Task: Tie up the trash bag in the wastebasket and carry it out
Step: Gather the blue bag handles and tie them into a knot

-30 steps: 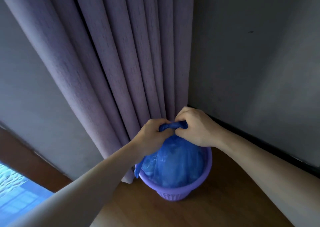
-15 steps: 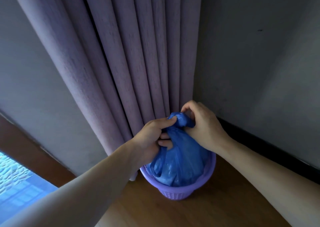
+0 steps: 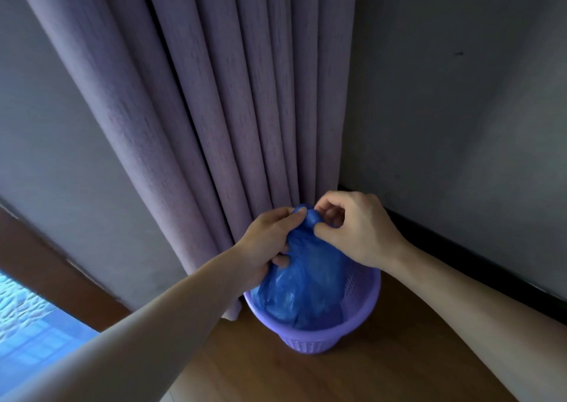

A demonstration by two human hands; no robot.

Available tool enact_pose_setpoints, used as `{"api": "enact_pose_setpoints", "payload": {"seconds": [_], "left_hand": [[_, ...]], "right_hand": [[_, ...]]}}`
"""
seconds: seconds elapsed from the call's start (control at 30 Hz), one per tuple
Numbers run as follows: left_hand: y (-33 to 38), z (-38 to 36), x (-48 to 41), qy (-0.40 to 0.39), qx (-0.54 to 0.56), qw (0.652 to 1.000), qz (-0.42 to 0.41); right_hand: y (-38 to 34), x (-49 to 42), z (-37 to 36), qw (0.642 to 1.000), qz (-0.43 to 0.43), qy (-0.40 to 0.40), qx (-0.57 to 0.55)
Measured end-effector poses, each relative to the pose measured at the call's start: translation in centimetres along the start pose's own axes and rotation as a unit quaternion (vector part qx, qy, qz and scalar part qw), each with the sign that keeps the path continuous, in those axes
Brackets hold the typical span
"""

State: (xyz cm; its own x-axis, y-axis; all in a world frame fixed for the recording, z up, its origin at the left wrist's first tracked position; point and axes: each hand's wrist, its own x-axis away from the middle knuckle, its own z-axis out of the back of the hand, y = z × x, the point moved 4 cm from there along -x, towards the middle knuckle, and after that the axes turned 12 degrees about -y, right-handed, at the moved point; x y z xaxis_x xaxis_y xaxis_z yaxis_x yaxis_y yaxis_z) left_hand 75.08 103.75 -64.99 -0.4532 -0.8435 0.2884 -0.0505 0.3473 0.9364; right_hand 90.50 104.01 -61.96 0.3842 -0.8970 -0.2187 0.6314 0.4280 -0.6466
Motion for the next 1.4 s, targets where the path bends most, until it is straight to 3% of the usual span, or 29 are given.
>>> {"api": "enact_pose_setpoints", "payload": {"seconds": [0.1, 0.2, 0.4, 0.53, 0.7, 0.83, 0.97, 1.03, 1.1, 1.17, 1.27, 1.4], "left_hand": [[0.2, 0.1, -0.3, 0.05, -0.167, 0.984, -0.04], [0.4, 0.4, -0.5, 0.073, -0.284, 0.953, -0.081], [-0.7, 1.2, -0.6, 0.059, -0.278, 0.958, -0.039], [-2.3, 1.2, -1.0, 0.002, -0.16, 0.986, 0.047], [-3.8, 1.6, -0.4, -0.091, -0.169, 0.972, 0.134], [-4.3, 3.3, 0.1, -0.08, -0.21, 0.959, 0.172], [-4.2, 4.7, 0.0, -0.031, -0.239, 0.959, 0.153], [-4.0, 5.1, 0.0, -0.007, -0.241, 0.959, 0.151], [-3.7, 5.5, 0.0, 0.02, -0.251, 0.956, 0.148], [-3.6, 5.9, -0.1, 0.035, -0.291, 0.945, 0.145], [-3.6, 6.6, 0.0, 0.041, -0.327, 0.931, 0.155], [-3.7, 7.2, 0.1, 0.052, -0.298, 0.937, 0.177]], "right_hand": [[0.3, -0.4, -0.1, 0.993, -0.057, -0.034, -0.098], [0.9, -0.1, -0.4, 0.95, -0.117, -0.089, -0.275], [2.4, 0.9, -0.3, 0.834, -0.188, -0.091, -0.51], [3.9, 1.5, -0.4, 0.802, -0.236, -0.097, -0.54], [5.3, 2.6, 0.2, 0.775, -0.276, -0.123, -0.556], [6.3, 2.7, 0.5, 0.786, -0.246, -0.111, -0.556], [8.0, 2.3, 0.4, 0.8, -0.239, -0.042, -0.548], [8.7, 2.2, 0.3, 0.842, -0.258, -0.014, -0.473], [9.2, 2.2, 0.3, 0.905, -0.28, -0.005, -0.32], [9.5, 2.3, 0.3, 0.94, -0.284, -0.013, -0.191], [9.6, 2.6, 0.3, 0.941, -0.288, -0.022, -0.177], [9.9, 2.9, 0.4, 0.892, -0.283, 0.028, -0.352]]}}
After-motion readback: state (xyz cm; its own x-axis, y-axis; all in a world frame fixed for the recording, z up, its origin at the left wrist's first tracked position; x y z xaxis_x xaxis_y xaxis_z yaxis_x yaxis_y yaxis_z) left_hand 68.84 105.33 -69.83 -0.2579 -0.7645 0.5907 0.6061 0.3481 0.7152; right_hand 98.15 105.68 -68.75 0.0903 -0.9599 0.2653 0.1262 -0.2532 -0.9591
